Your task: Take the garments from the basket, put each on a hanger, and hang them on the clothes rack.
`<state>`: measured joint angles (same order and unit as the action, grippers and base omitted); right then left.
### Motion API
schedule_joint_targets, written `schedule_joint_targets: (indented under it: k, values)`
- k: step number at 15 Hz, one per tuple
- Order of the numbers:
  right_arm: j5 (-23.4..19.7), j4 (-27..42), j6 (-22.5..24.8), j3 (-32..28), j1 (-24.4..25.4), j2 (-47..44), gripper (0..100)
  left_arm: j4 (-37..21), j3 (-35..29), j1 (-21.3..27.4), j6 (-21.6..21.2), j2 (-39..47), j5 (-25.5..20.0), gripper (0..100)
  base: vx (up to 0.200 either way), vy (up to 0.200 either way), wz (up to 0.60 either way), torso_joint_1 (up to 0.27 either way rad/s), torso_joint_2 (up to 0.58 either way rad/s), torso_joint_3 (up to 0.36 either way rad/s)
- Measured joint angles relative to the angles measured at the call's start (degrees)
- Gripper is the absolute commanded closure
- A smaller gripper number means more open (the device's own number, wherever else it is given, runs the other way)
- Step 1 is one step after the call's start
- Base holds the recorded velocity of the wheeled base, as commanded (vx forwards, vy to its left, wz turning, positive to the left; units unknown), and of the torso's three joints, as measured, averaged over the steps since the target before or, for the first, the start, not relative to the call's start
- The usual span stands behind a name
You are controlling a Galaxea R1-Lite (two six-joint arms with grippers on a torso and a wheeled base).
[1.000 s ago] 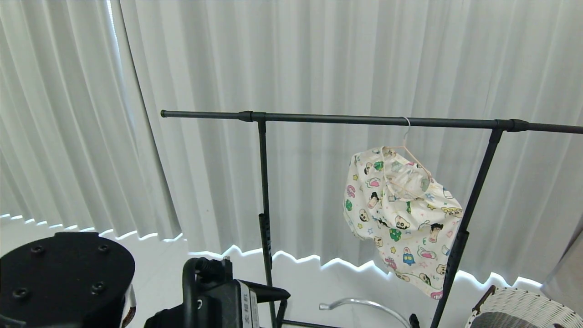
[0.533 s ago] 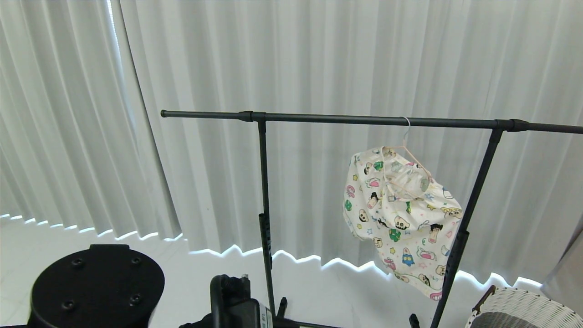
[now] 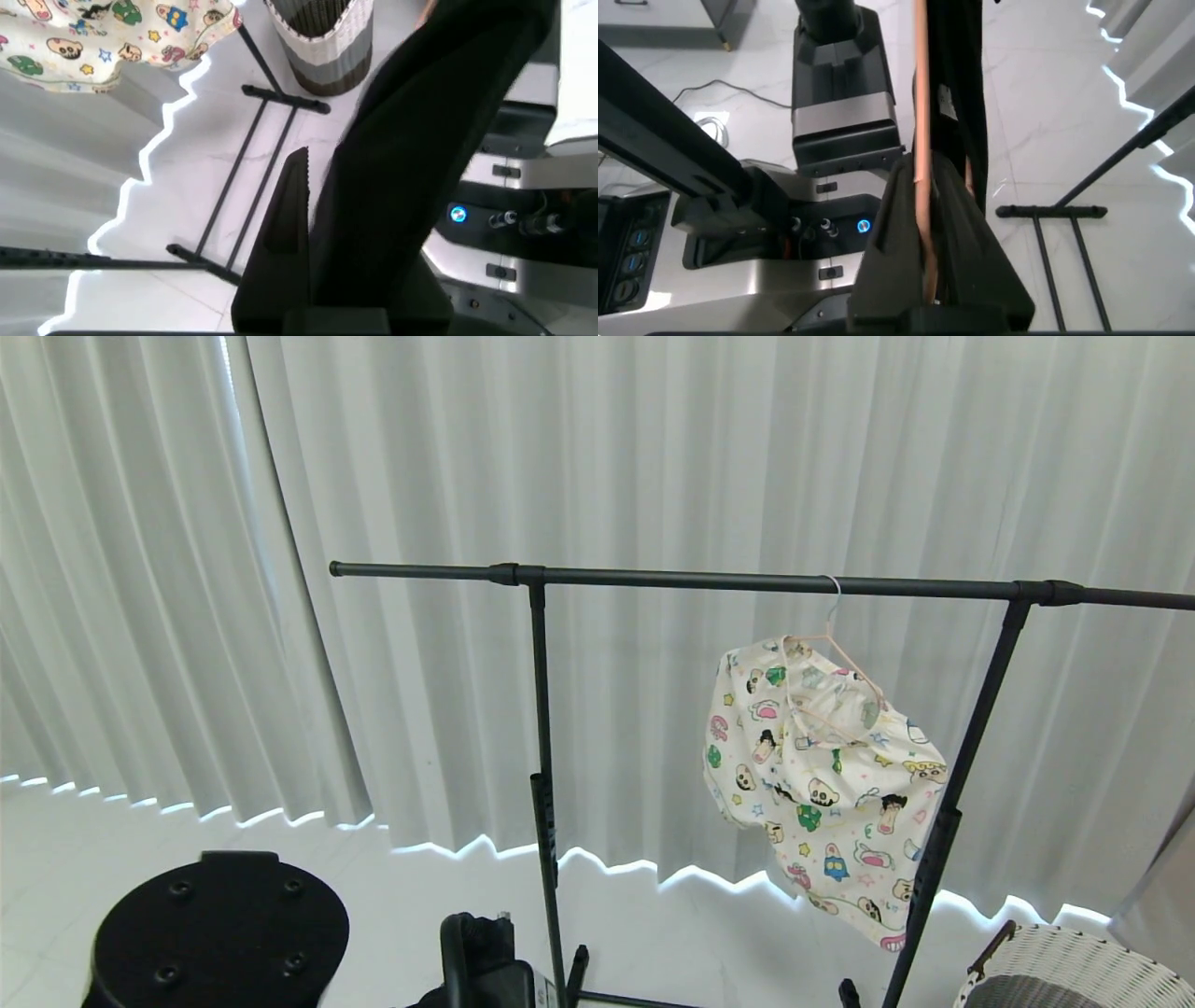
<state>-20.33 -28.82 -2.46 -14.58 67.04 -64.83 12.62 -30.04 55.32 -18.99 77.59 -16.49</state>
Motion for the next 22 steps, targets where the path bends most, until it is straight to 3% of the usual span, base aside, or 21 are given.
schedule_joint_targets:
  k: [1,3,5,8,10,16,19,22]
  values:
    - [1.49,0.05,0.0,0.12,-0.01,0.04,0,0.11,0.0,-0.34,1.48,0.02,0.02,100,0.0,0.0,0.0,0.0,0.0,0.0]
    - [6.95,0.09,-0.27,0.28,-0.28,0.13,0,0.11,0.0,-0.76,8.44,0.02,1.74,100,0.0,0.0,0.0,0.0,0.0,0.0]
    - [10.24,0.11,-0.54,0.52,-1.13,0.15,0,0.16,0.0,-0.78,13.2,0.09,8.91,100,0.0,0.0,0.0,0.0,0.0,0.0]
    - [10.57,0.02,-0.43,0.87,-4.58,-0.13,0,0.18,0.74,-0.98,20.25,1.07,22.06,100,0.0,0.0,0.0,0.0,0.0,0.0]
    - [10.63,-0.2,-0.44,0.91,-6.86,-1.04,0,0.1,0.44,-1.22,25.2,2.17,26.17,100,0.0,0.0,0.0,0.0,0.0,0.0]
    - [10.48,-3.85,-0.95,0.06,-16.87,-6.31,0,0.43,-2.86,-2.21,26.4,2.36,27.93,100,0.0,0.0,0.0,0.0,0.0,0.0]
    - [11.58,-3.94,-5.28,-1.71,-17.65,-11.15,0,0.77,-9.05,-2.68,26.38,2.45,28.06,100,0.0,0.0,0.0,0.0,0.0,0.0]
    - [16.15,-3.91,-9.55,-7.77,-17.04,-17.97,0,0.98,-13.4,-3.01,26.43,3.78,28.17,100,0.0,0.0,0.0,0.0,0.0,0.0]
